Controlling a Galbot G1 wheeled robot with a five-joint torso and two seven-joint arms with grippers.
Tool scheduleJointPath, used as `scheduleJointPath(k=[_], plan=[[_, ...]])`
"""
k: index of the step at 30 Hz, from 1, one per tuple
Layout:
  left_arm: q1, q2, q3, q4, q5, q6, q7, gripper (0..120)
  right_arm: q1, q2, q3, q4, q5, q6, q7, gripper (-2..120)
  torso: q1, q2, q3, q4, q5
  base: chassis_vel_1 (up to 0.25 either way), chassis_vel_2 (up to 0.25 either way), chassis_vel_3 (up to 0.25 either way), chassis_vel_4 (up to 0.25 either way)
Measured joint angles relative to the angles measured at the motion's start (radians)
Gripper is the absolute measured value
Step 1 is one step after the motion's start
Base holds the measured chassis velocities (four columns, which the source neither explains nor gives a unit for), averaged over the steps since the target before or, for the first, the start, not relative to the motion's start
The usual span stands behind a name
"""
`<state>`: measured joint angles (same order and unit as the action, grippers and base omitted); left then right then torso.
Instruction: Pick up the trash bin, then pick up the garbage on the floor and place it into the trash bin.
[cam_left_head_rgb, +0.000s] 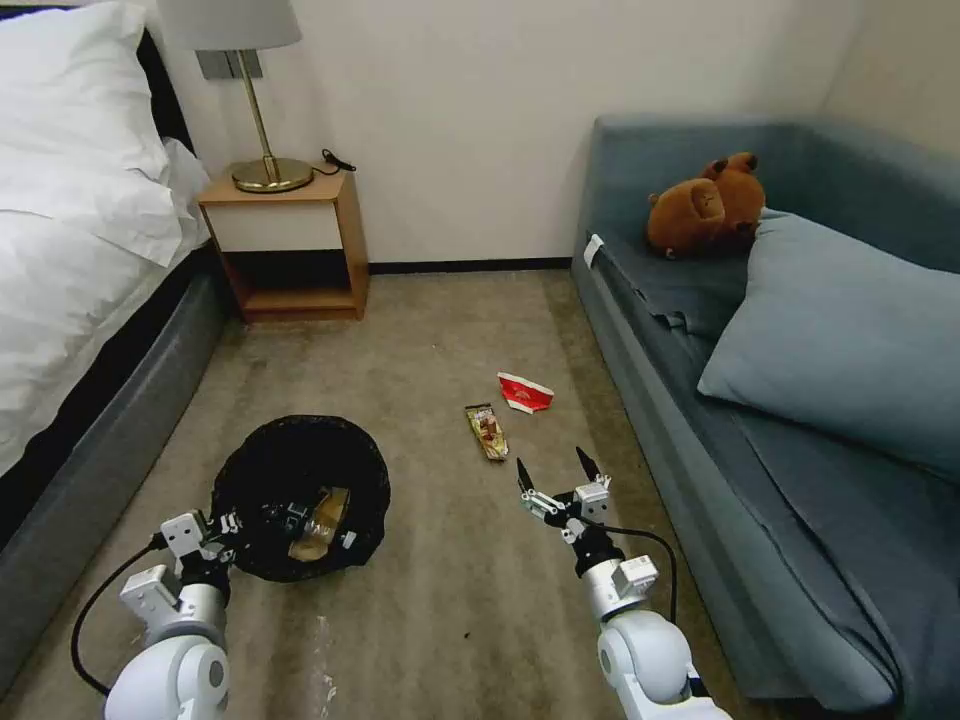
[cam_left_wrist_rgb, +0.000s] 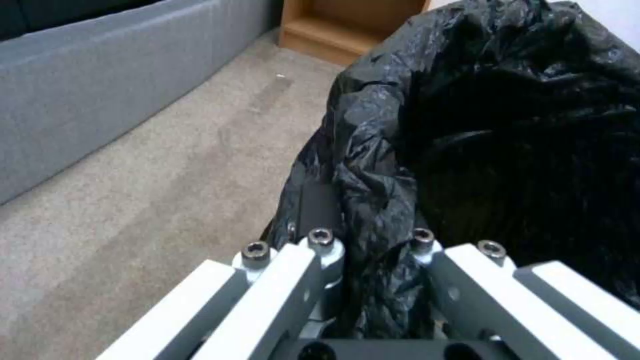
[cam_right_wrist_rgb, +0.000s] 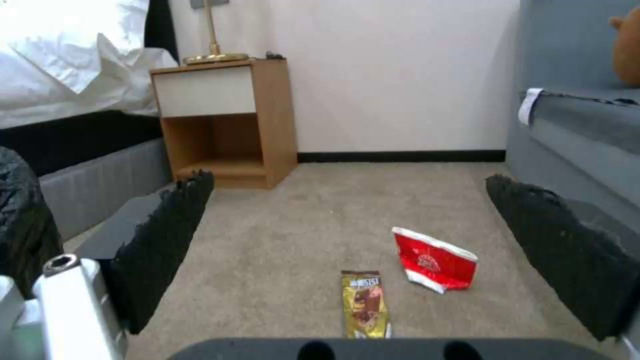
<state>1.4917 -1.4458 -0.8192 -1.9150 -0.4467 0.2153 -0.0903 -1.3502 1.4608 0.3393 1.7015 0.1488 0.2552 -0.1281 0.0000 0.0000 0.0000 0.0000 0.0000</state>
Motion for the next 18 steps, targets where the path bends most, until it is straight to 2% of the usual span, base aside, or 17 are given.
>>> scheduleJointPath(k=[18], plan=[[0.002, -0.003, -0.001, -0.006, 0.001, -0.001, 0.000, 3, 0.001, 0.005, 0.004, 0.000, -0.001, 0.006, -0.002, 100, 0.000, 0.000, 0.000, -0.0001, 0.0000, -0.075, 0.083, 0.076, -0.077]])
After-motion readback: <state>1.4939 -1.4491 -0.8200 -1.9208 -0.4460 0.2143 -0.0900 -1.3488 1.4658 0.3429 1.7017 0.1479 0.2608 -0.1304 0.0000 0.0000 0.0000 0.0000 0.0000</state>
